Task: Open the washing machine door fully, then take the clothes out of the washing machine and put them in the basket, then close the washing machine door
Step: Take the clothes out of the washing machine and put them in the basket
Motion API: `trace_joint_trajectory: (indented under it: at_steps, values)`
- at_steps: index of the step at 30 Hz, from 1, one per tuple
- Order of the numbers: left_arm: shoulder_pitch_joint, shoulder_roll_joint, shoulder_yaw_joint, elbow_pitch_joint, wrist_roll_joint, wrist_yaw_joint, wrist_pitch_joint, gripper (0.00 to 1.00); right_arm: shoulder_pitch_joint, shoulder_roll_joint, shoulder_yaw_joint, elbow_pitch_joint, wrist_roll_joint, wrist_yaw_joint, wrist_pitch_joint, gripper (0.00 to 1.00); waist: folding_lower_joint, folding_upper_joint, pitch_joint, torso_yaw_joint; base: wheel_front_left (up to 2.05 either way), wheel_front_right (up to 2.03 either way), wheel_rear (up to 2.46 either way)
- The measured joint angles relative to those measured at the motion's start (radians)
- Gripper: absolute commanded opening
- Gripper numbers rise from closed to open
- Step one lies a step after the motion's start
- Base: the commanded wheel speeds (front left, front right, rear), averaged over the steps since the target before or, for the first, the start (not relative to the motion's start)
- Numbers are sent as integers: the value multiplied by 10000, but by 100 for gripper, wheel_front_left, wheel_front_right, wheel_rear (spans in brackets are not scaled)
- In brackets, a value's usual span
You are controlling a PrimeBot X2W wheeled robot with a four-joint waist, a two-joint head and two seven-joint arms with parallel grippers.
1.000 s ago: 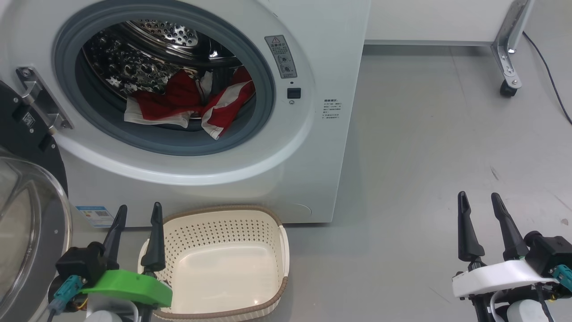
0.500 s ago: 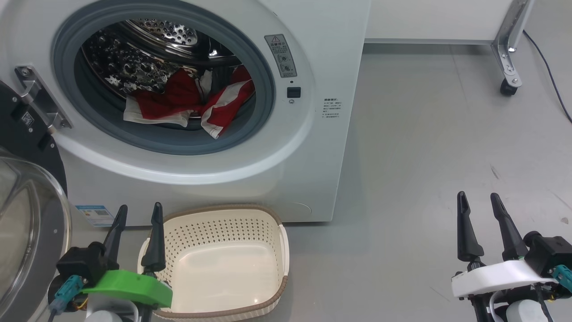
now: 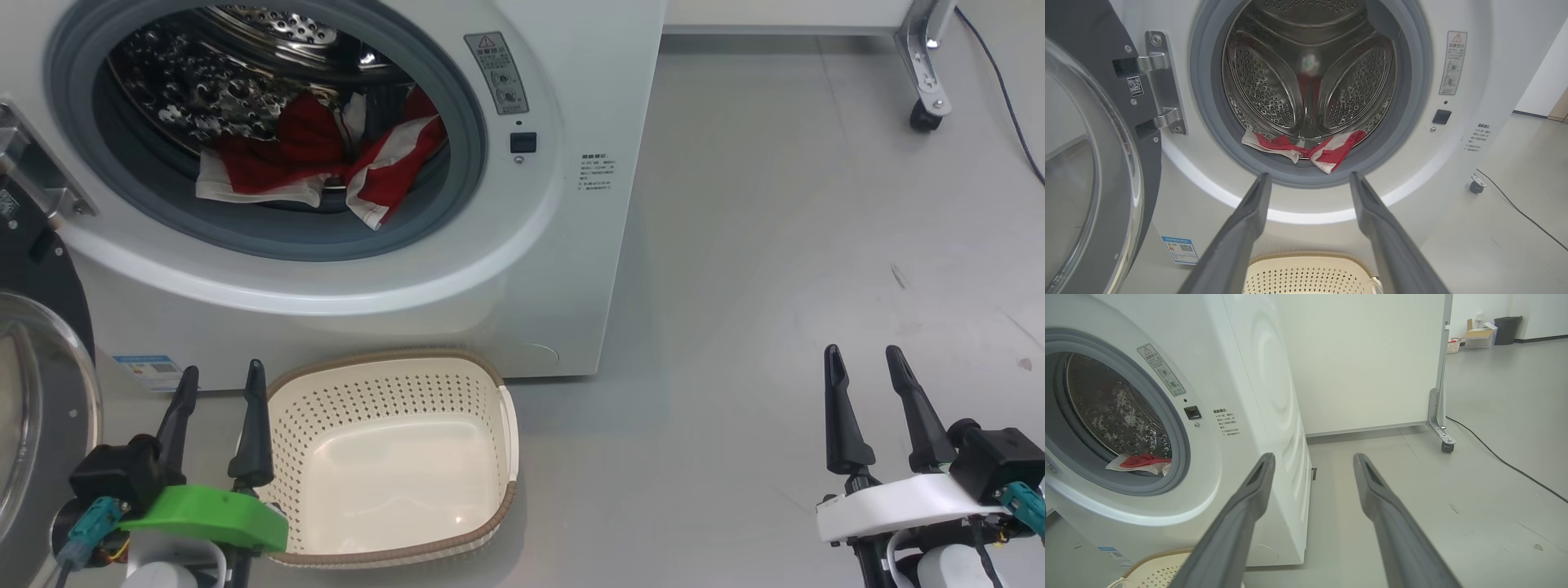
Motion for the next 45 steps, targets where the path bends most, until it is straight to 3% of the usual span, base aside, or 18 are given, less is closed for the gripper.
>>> trace_joint_trajectory:
  at_steps: [12, 21, 32, 45]
  values:
    - [-739, 491, 431, -337, -4, 222, 646, 100, -228, 15, 146, -395, -82, 2, 0, 100, 0, 0, 1224, -687, 0, 0, 0]
    - [-2083, 1099, 1009, -263, -176, 546, 1553, 100, -763, 142, 458, -439, -82, 79, 0, 100, 0, 0, 2273, -1659, 0, 0, 0]
    - [-3810, 2050, 1206, 617, -176, 744, 3212, 100, -1194, 385, 673, -384, -48, 86, 0, 100, 0, 0, 3239, -2936, 0, 0, 0]
    - [-5409, 3037, 1064, 1670, 242, 924, 4638, 100, -1501, 495, 978, -295, 92, 115, -2, 100, 0, 0, 4023, -3910, 0, 0, 0]
